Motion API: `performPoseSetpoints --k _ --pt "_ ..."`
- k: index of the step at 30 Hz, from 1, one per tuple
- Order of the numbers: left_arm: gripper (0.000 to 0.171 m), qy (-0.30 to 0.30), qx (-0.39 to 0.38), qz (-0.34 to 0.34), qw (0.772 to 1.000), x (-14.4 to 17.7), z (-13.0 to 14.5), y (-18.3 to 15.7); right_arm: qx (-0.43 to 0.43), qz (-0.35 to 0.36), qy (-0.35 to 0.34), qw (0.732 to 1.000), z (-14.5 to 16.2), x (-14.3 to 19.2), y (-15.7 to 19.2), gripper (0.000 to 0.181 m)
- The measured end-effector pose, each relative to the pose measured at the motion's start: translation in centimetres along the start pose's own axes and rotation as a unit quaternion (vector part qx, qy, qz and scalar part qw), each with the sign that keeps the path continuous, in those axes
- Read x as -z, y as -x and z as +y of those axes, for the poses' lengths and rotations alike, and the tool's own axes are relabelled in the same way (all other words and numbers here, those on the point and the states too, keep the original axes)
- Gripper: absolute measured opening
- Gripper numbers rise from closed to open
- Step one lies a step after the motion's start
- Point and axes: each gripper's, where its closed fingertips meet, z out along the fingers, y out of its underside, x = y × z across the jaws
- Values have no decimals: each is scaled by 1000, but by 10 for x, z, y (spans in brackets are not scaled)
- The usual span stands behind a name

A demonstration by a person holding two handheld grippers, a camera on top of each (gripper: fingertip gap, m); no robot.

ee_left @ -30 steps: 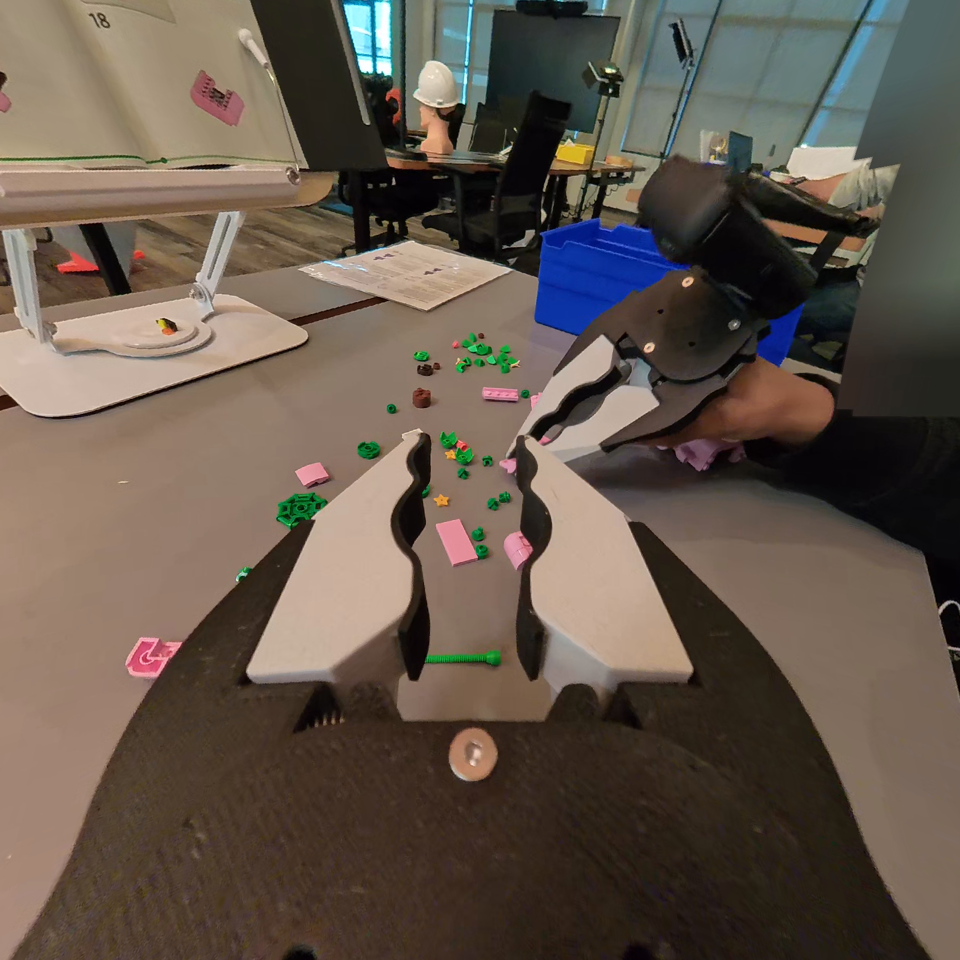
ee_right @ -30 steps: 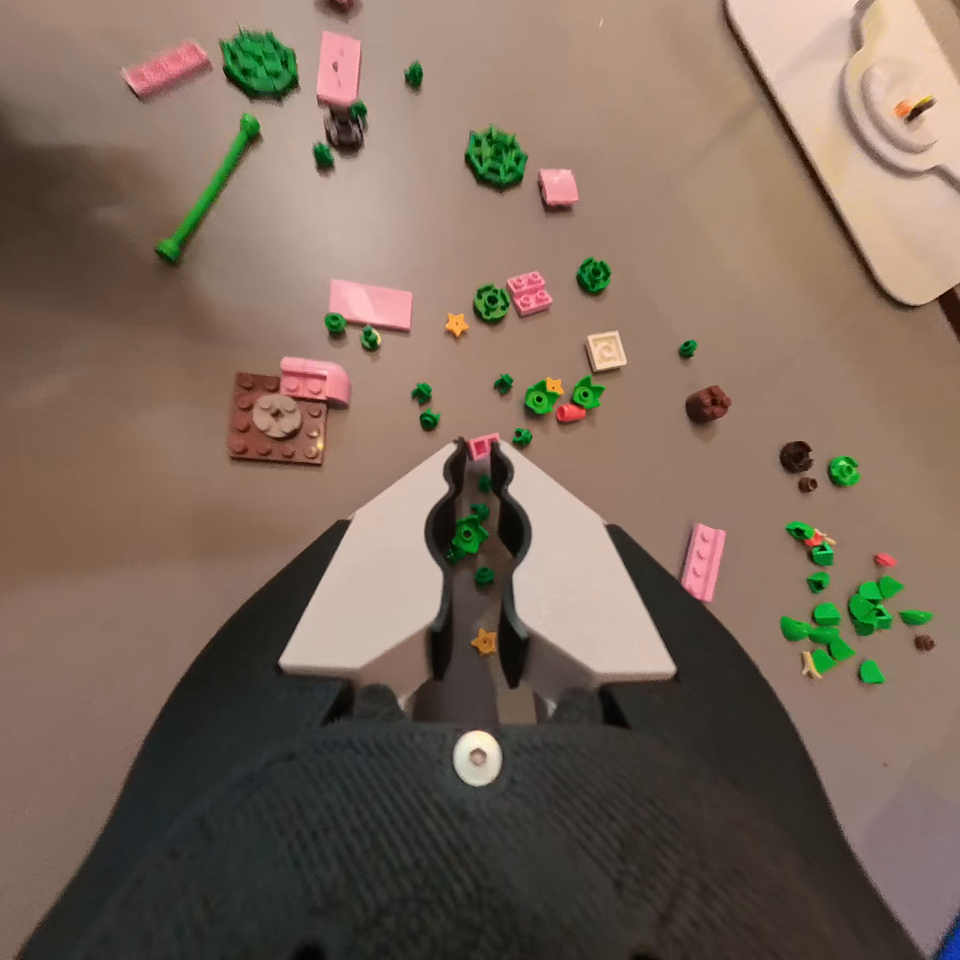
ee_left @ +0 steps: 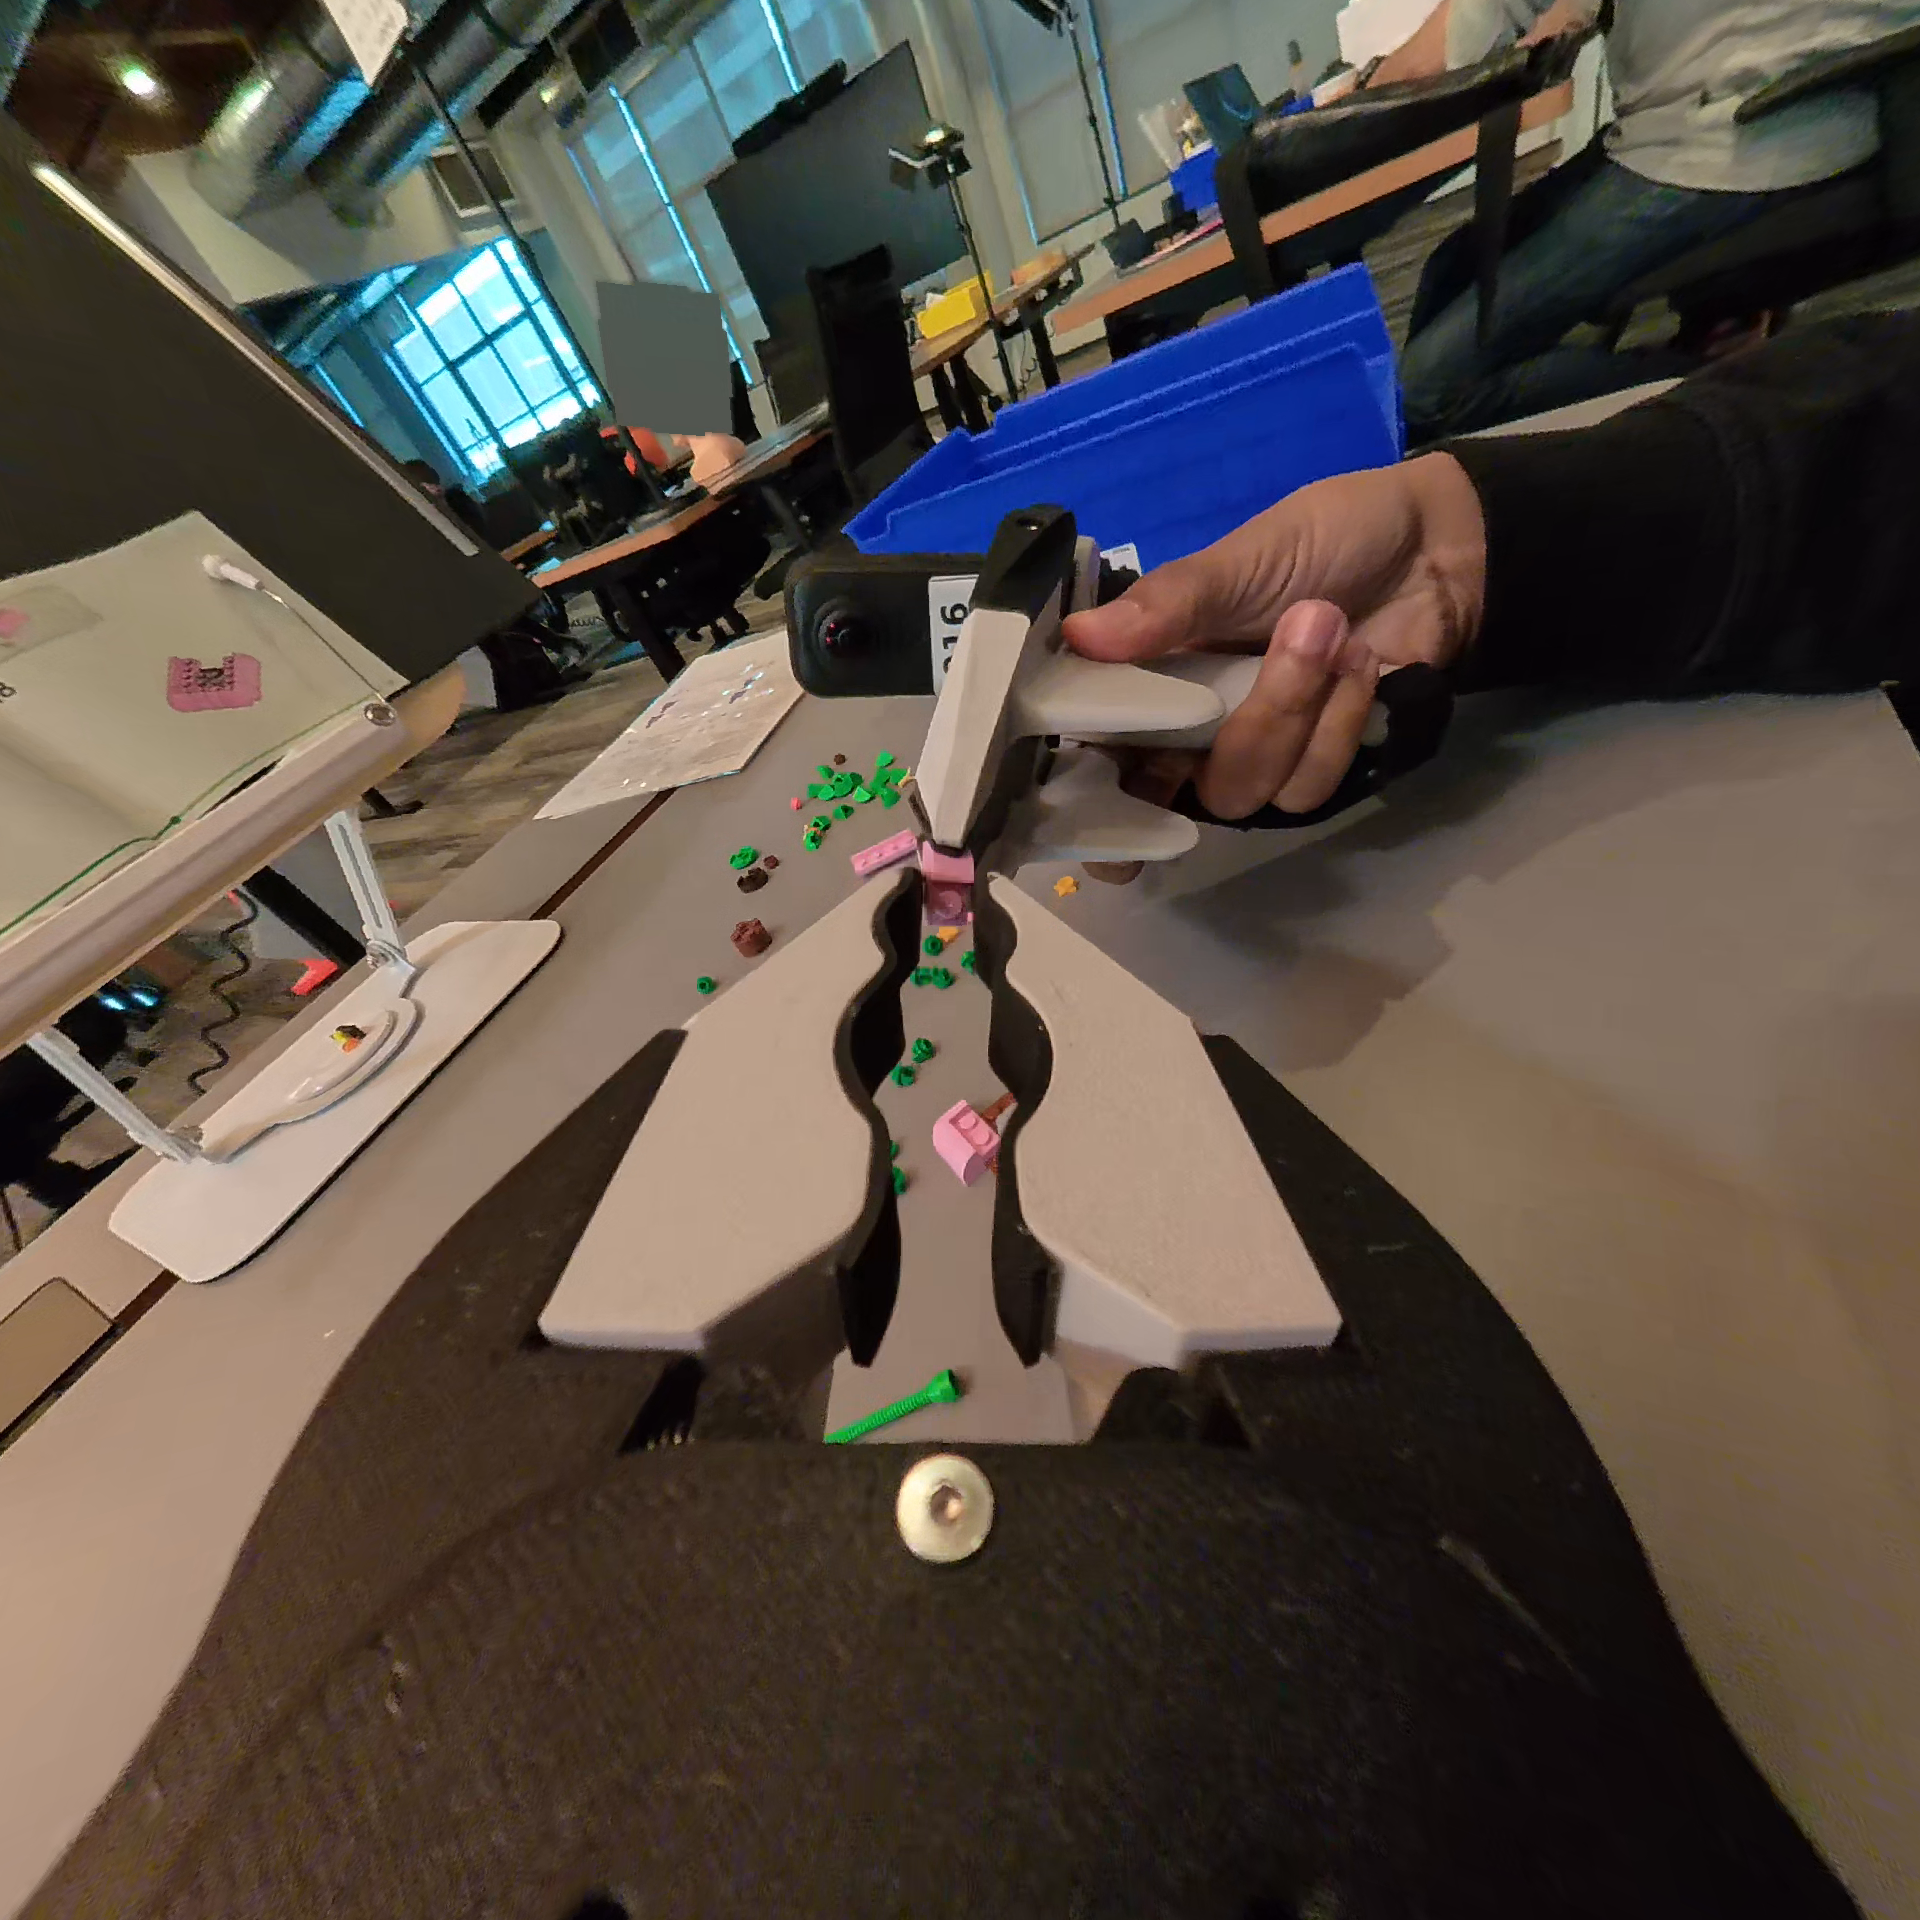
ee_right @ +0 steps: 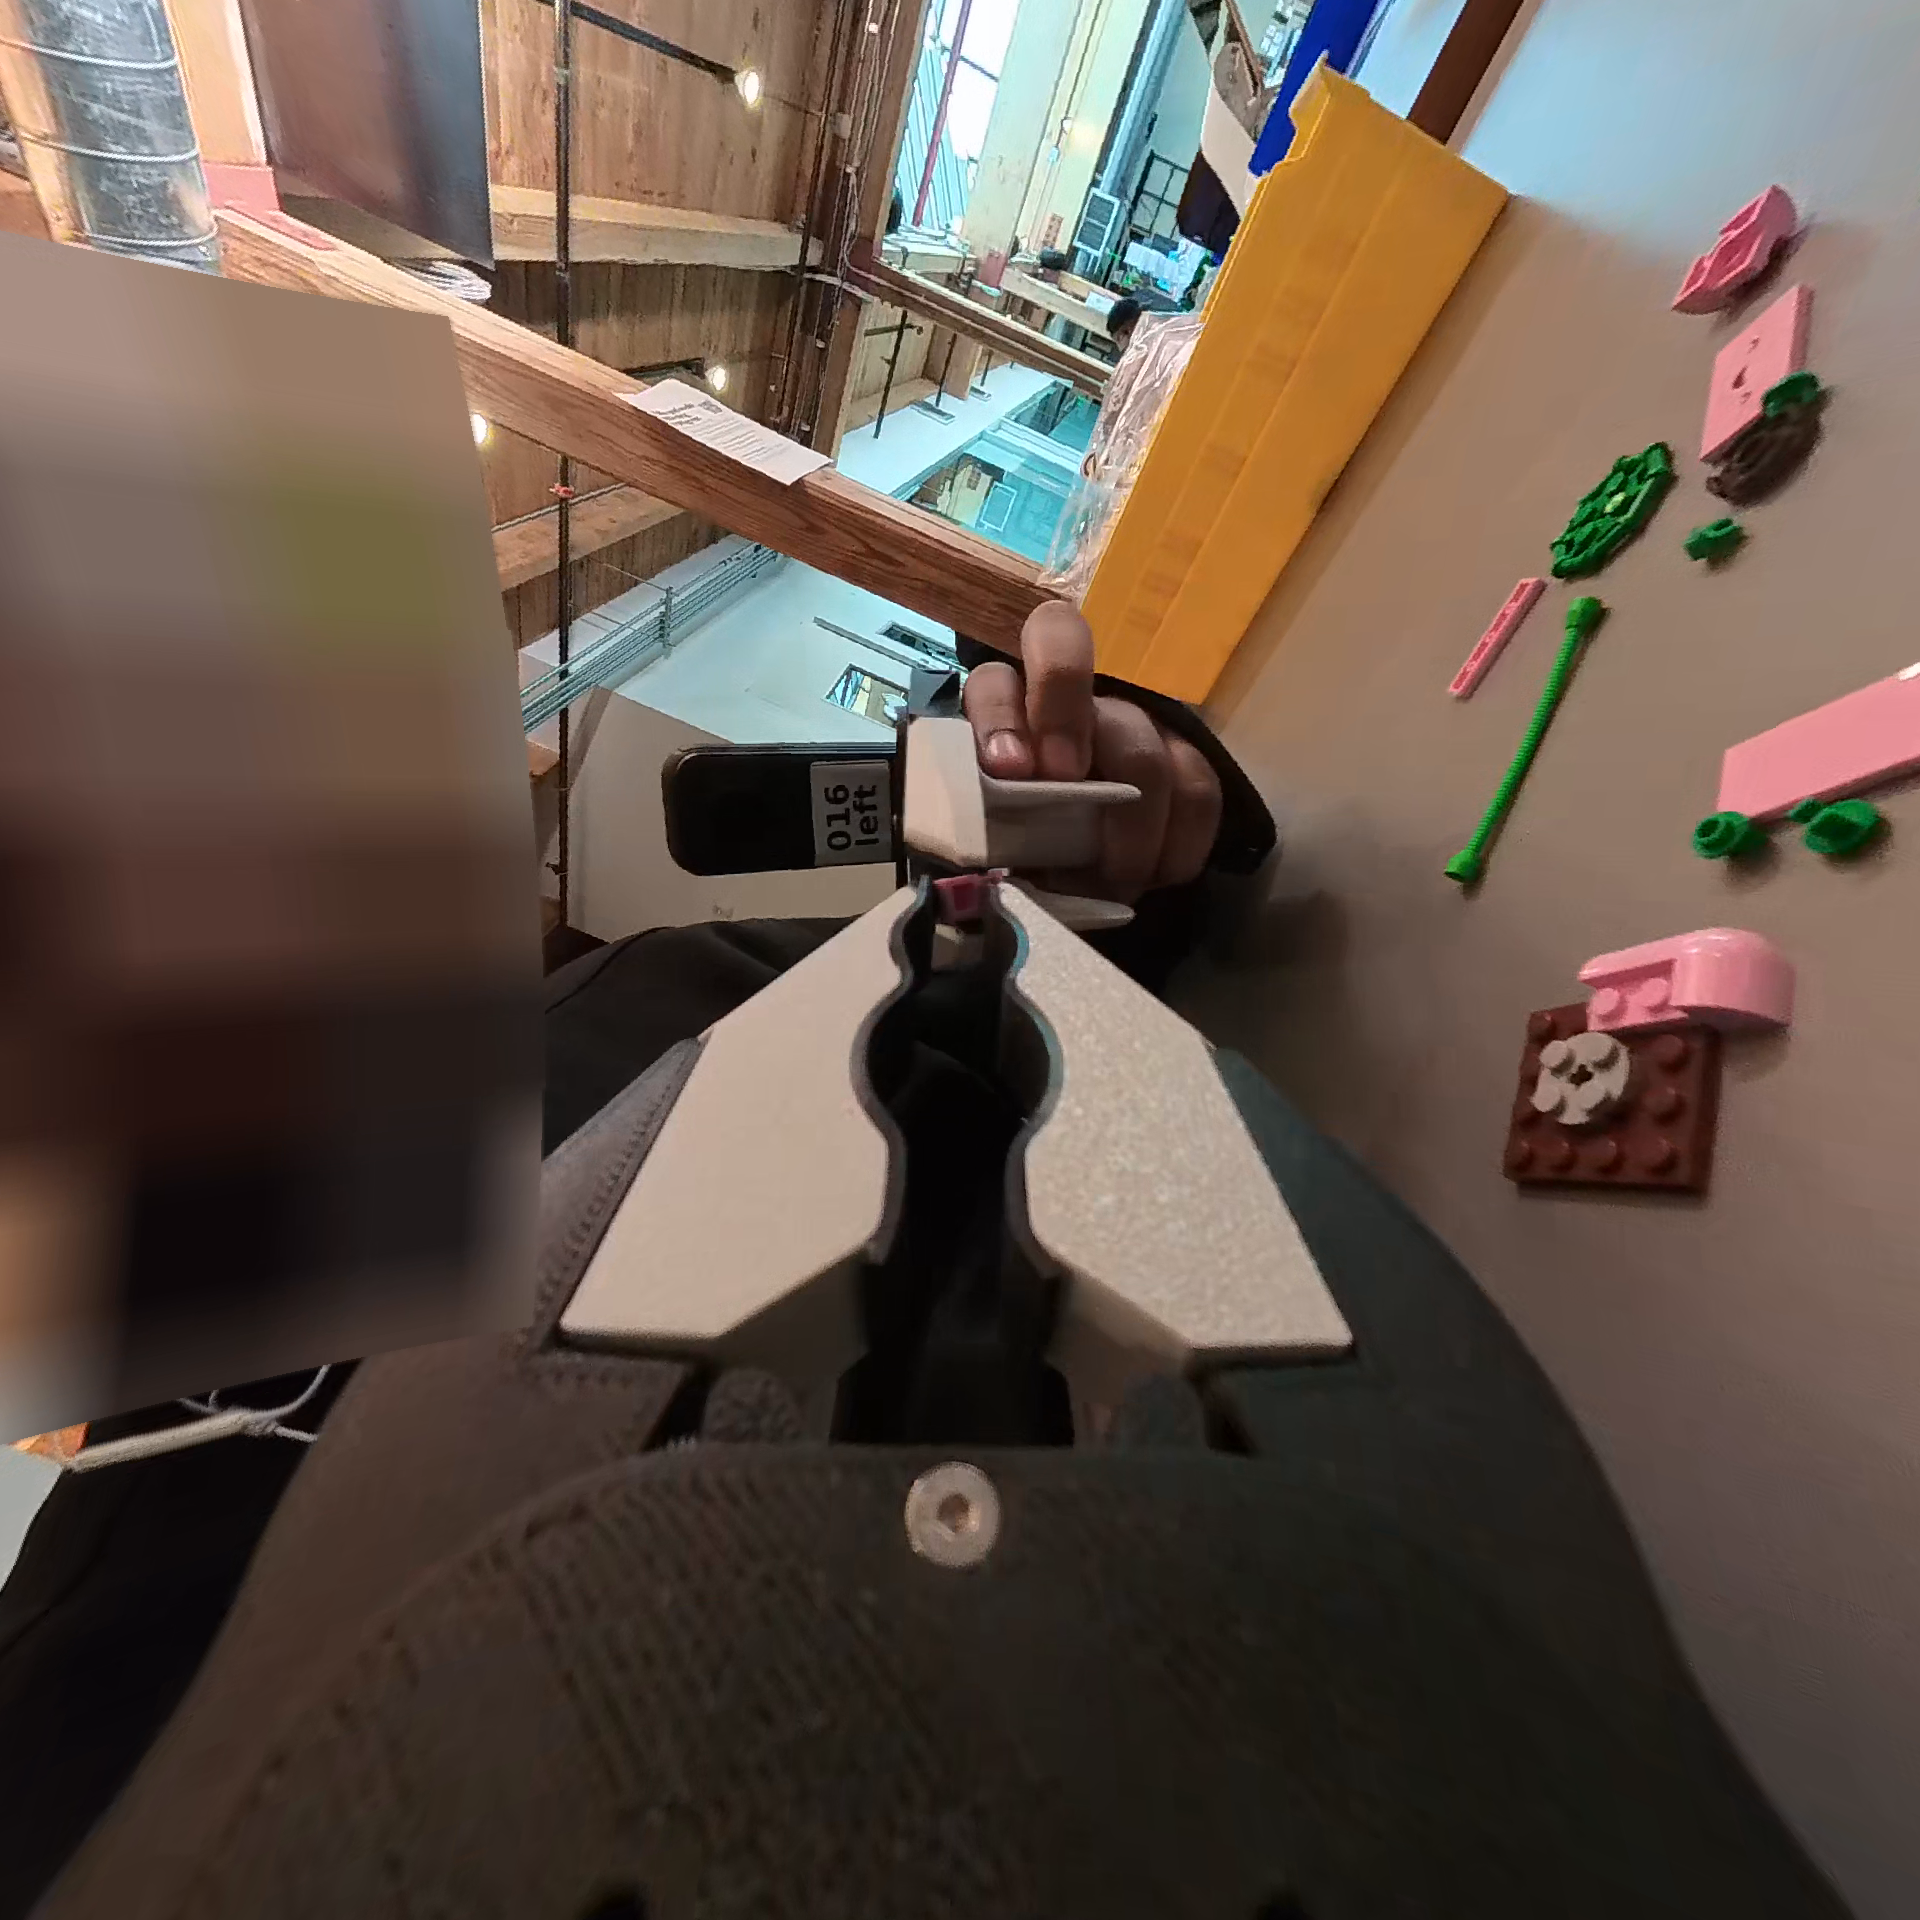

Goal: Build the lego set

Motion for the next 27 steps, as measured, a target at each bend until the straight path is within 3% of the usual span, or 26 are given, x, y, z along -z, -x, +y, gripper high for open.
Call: performPoseSetpoints --k 4,7,9,11,14,17,24,27 --pt "4 4 15 0 1000 0 2 4 22 18 -6 1000 -3 2 -2 7" --pt "4 22 30 -40 999 2 10 23 118 115 -6 986 -9 12 -17 29" --pt "4 45 48 -54 996 3 21 34 214 247 18 945 -13 26 -43 38" --pt "4 69 61 -51 994 2 32 38 301 367 69 877 -12 39 -66 42" --pt "4 109 78 -29 991 -1 48 33 357 447 137 808 -2 42 -87 51" --pt "4 146 95 1 985 -5 62 22 361 472 182 784 10 43 -104 54" --pt "4 173 111 9 979 -6 73 20 371 474 205 772 14 44 -106 30" --pt "4 164 134 5 977 -5 70 25 378 452 226 775 22 39 -104 29"
